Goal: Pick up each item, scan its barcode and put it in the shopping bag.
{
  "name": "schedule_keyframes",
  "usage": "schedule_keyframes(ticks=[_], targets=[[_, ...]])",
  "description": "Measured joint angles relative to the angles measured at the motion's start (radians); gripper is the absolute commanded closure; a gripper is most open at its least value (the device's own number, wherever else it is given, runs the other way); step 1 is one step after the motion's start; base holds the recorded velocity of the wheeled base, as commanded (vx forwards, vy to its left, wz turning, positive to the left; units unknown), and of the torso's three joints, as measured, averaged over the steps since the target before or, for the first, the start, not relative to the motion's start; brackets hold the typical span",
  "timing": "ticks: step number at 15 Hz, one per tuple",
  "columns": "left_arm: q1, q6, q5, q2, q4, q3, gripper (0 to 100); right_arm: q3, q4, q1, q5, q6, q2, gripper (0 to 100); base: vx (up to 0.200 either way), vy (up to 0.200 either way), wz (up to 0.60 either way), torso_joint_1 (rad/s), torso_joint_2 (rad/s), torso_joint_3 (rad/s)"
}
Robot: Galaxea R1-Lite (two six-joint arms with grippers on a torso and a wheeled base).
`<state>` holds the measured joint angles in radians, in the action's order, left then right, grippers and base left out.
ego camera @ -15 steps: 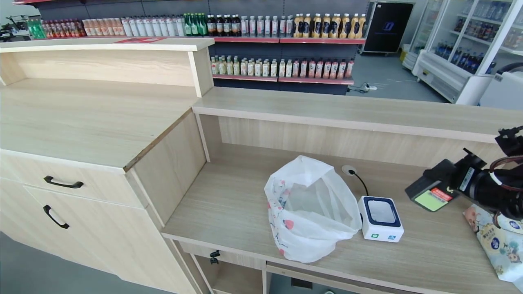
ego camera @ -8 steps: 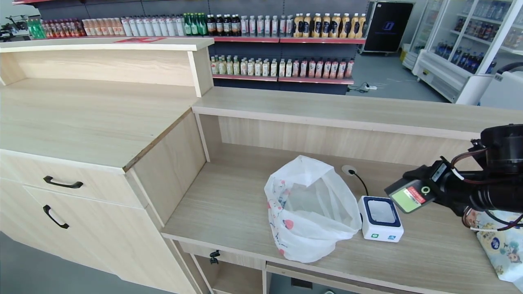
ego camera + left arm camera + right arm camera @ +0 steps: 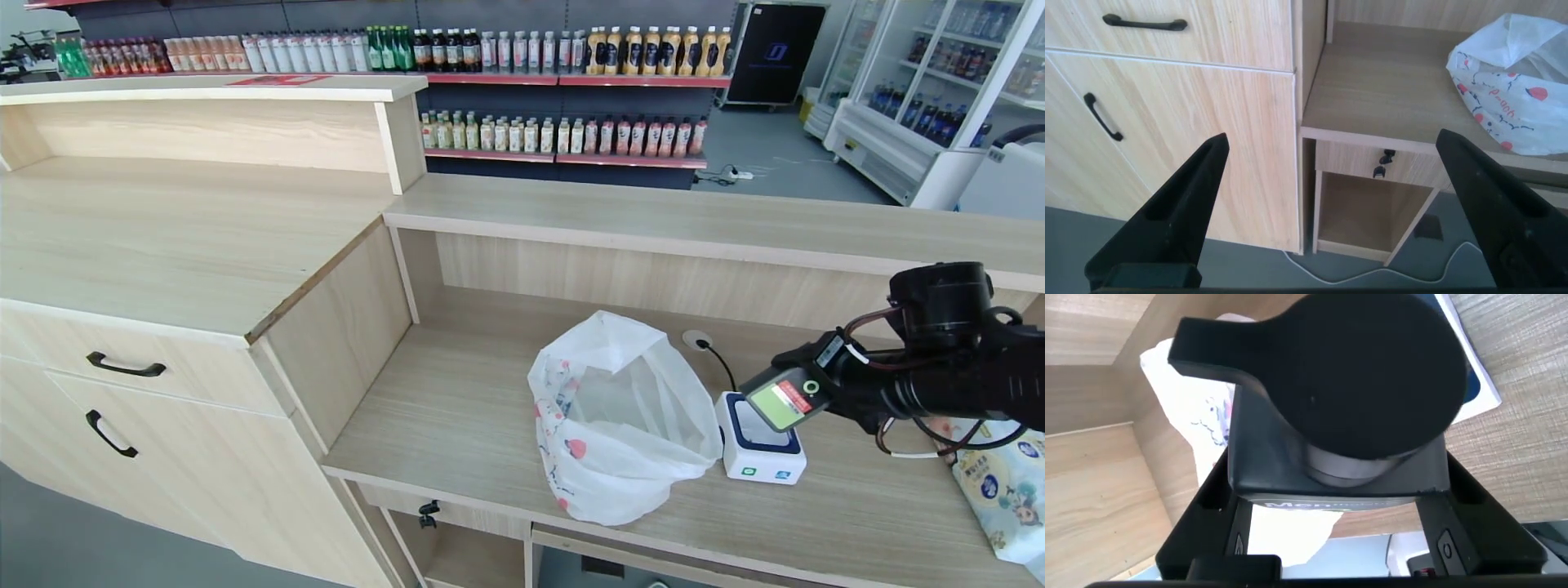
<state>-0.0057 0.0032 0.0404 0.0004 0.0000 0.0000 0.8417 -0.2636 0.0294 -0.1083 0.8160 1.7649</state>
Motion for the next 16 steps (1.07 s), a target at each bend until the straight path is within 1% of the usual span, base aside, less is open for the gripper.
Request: schedule_keyframes(ticks=[3, 5, 8, 11, 16], targets=[[0.0, 0.0, 0.0, 0.0, 0.0, 0.0, 0, 0.005, -0.046, 0.009, 0.001, -0.023, 0.041, 100, 0.0, 0.0, 0.0, 0.0, 0.0, 0.0], [0.0, 0.0, 0.0, 0.0, 0.0, 0.0, 0, 0.007, -0.069, 0.024, 0.032, -0.025, 0.066, 100, 0.0, 0.0, 0.0, 0.0, 0.0, 0.0], [0.0, 0.0, 0.0, 0.0, 0.0, 0.0, 0, 0.007, -0.077, 0.051, 0.033, -0.028, 0.09, 100, 0.0, 0.0, 0.0, 0.0, 0.0, 0.0], [0.0, 0.0, 0.0, 0.0, 0.0, 0.0, 0, 0.015, -0.137, 0.06, 0.034, -0.049, 0.117, 100, 0.0, 0.0, 0.0, 0.0, 0.0, 0.0], [0.0, 0.0, 0.0, 0.0, 0.0, 0.0, 0, 0.035, -0.146, 0.061, 0.034, -0.071, 0.157, 100, 0.0, 0.0, 0.0, 0.0, 0.0, 0.0]])
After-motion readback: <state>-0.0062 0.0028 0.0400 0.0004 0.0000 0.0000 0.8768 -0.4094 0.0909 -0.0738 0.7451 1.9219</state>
